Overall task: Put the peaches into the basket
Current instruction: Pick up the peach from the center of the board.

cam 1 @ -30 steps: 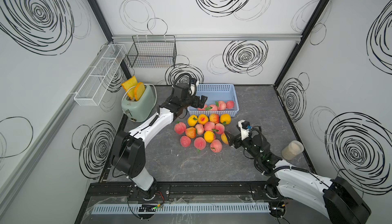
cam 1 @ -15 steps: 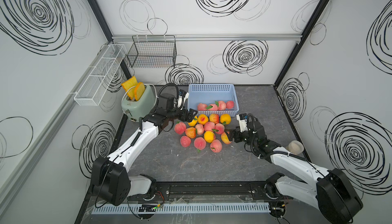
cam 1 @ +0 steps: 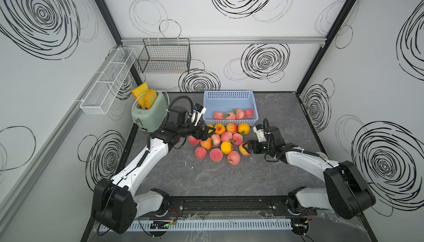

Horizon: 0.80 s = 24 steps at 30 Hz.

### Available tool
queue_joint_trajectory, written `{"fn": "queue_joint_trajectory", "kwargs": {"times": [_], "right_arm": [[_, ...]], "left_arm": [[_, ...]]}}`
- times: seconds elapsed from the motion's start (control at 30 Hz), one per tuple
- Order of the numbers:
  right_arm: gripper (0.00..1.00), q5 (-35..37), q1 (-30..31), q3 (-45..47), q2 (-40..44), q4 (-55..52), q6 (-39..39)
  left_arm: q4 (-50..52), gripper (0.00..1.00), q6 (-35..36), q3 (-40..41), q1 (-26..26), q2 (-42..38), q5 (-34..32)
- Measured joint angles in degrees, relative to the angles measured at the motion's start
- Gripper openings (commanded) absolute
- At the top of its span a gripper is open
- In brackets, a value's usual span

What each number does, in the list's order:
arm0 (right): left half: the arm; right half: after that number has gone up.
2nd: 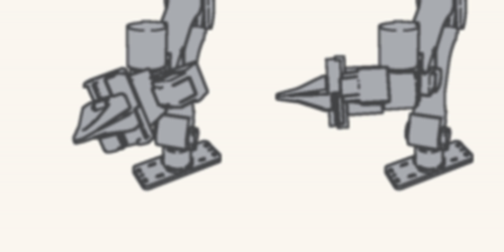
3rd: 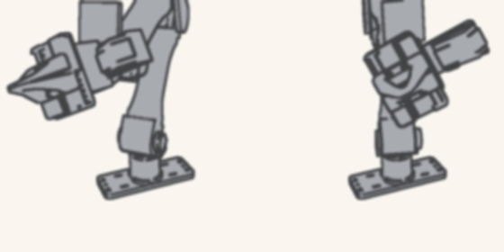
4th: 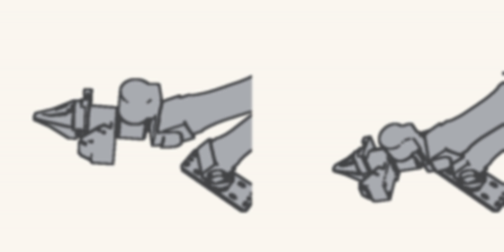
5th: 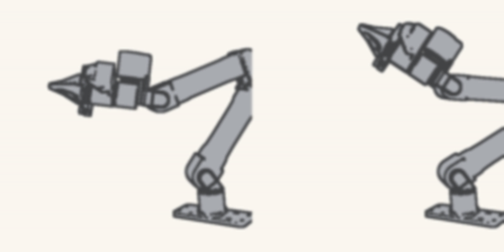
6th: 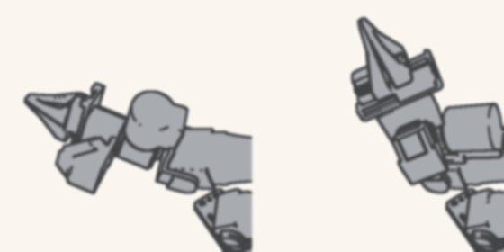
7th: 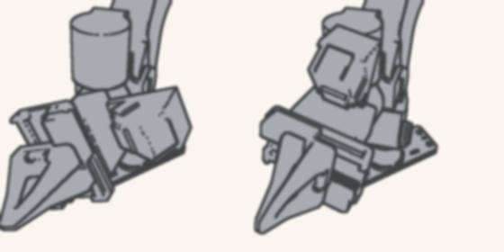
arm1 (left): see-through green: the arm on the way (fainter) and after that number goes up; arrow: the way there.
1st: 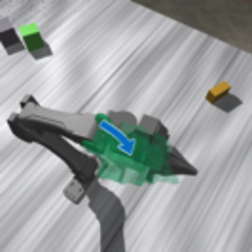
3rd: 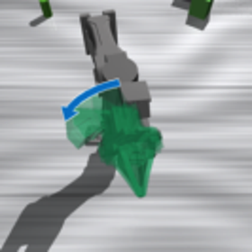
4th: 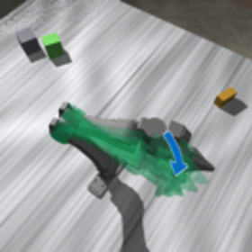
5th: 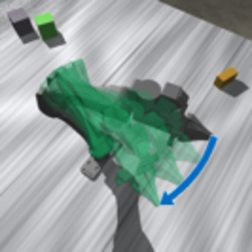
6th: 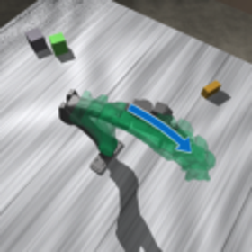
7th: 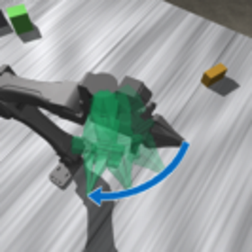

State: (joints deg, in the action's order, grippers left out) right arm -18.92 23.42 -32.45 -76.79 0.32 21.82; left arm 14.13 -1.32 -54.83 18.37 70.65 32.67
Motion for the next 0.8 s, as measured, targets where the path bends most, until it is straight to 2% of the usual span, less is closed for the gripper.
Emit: {"fn": "queue_joint_trajectory", "kwargs": {"times": [0.4,0.6,0.8], "right_arm": [[0.86,-1.1,0.0,-0.7,-3.5,-0.3,-0.1],[0.74,-1.6,0.0,-0.7,-5.5,0.0,0.2],[0.71,-0.9,0.0,-1.3,-4.4,-1.2,0.5]], "left_arm": [[-0.2,0.94,-0.6,0.1,0.0,-0.6,1.0],[-0.3,0.93,-0.6,0.1,0.0,-0.6,1.2],[-0.4,0.93,-0.7,0.1,-0.1,-0.6,1.3]]}}
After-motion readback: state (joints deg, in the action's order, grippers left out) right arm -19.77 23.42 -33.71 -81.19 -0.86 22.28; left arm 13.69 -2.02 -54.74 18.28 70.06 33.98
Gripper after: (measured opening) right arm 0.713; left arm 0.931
